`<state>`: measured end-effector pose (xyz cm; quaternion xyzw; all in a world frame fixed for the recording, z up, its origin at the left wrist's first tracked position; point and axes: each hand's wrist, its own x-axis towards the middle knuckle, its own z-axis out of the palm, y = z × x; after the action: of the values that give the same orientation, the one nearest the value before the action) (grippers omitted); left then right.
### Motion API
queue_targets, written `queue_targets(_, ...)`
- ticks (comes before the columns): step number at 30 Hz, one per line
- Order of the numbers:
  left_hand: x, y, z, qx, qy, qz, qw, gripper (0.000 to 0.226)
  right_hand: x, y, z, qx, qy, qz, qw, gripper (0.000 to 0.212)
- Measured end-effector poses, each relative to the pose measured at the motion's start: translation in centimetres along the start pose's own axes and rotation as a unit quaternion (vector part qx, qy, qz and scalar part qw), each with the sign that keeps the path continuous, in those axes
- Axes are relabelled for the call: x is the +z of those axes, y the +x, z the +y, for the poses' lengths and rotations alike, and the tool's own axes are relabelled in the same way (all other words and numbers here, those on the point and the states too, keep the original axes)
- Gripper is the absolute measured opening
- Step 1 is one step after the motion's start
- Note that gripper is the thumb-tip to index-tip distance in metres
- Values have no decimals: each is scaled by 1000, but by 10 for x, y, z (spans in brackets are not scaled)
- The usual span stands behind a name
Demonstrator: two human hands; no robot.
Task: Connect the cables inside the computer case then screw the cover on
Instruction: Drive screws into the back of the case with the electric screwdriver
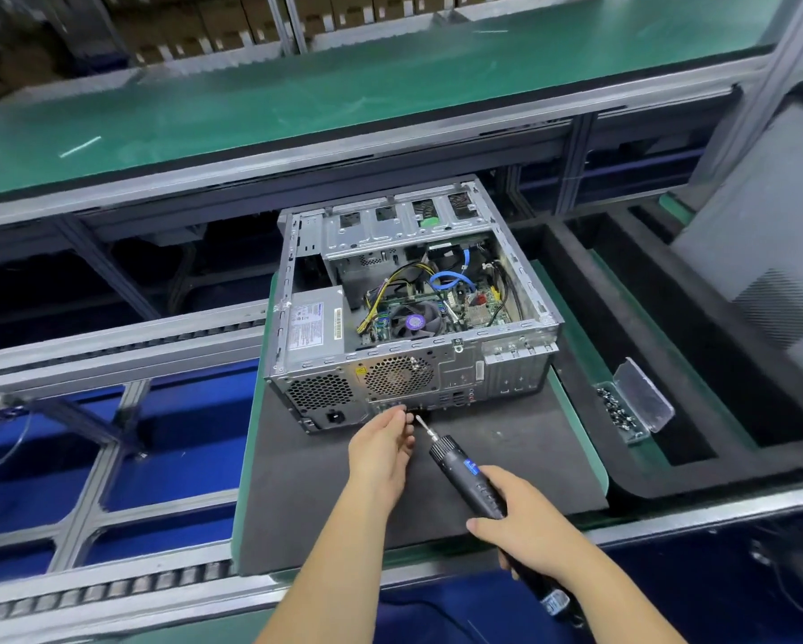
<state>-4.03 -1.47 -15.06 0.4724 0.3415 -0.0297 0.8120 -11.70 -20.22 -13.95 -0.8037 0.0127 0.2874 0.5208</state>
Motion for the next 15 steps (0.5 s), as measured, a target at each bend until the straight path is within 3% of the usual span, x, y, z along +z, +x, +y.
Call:
queue_targets(7, -20, -1, 14, -13, -36, -25, 999, 13, 11, 8, -16, -30, -27, -23, 999, 44)
queue_targets(15, -33, 7, 14, -3, -7, -44, 999, 16, 16, 12, -20, -36, -42, -29, 998, 45)
